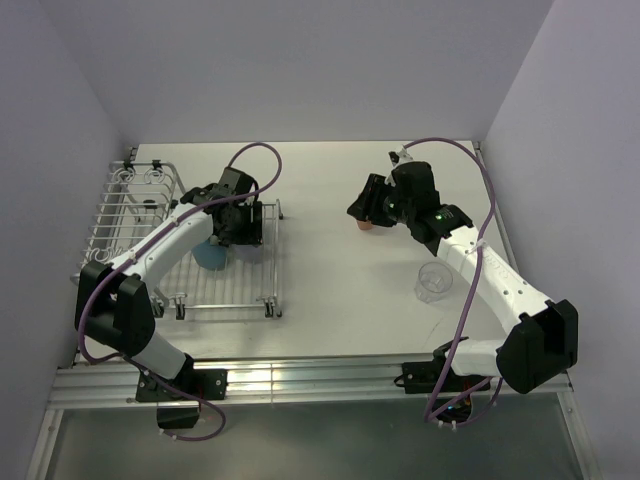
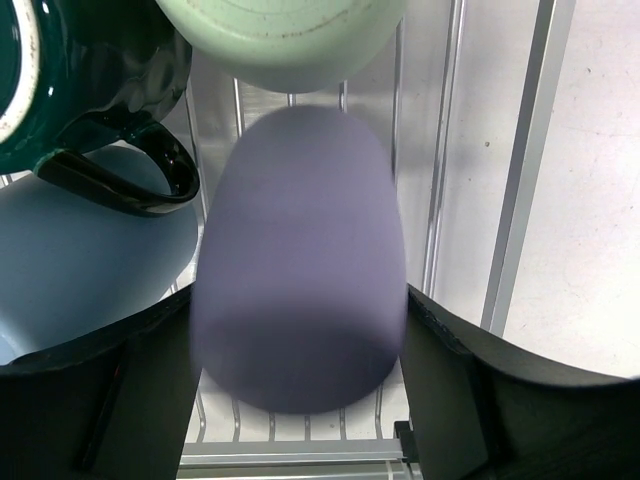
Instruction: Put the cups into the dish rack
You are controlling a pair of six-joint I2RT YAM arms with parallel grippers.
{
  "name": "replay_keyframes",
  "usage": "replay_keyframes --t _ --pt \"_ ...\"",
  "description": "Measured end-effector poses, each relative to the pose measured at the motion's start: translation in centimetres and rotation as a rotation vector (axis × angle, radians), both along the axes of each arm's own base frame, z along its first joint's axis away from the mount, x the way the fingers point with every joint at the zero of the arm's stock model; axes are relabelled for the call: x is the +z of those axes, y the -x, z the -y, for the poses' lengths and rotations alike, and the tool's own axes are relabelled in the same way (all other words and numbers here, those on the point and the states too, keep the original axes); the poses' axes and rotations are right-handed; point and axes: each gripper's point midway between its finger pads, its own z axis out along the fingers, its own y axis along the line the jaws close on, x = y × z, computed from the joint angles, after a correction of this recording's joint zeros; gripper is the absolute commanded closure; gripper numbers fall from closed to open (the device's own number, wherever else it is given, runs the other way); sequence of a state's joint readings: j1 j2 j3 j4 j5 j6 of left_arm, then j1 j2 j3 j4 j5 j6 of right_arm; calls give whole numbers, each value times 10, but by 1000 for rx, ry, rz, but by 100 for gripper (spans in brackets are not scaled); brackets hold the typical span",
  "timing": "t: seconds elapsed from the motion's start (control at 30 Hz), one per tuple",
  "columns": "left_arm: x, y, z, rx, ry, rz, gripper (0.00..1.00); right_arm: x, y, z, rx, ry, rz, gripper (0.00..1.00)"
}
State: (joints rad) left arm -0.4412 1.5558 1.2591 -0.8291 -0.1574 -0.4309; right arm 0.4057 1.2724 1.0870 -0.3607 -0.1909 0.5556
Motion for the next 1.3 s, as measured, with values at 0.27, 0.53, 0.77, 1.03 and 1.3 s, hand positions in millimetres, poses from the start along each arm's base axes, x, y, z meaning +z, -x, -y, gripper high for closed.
replay_keyframes --t 0.27,0.53,0.77,1.03,1.3 --pt "0 -1 -1 2 -6 5 20 0 0 0 0 0 0 47" --pt "1 0 0 0 -16 10 20 -2 -1 4 -17 17 -3 47" --pt "24 -4 6 -14 -12 55 20 -10 -1 13 -51 64 -17 47" --pt "74 -8 4 0 11 173 19 -10 9 47 -165 169 -20 41" --pt "124 -12 8 -2 84 293 19 -2 41 108 -364 224 -27 38"
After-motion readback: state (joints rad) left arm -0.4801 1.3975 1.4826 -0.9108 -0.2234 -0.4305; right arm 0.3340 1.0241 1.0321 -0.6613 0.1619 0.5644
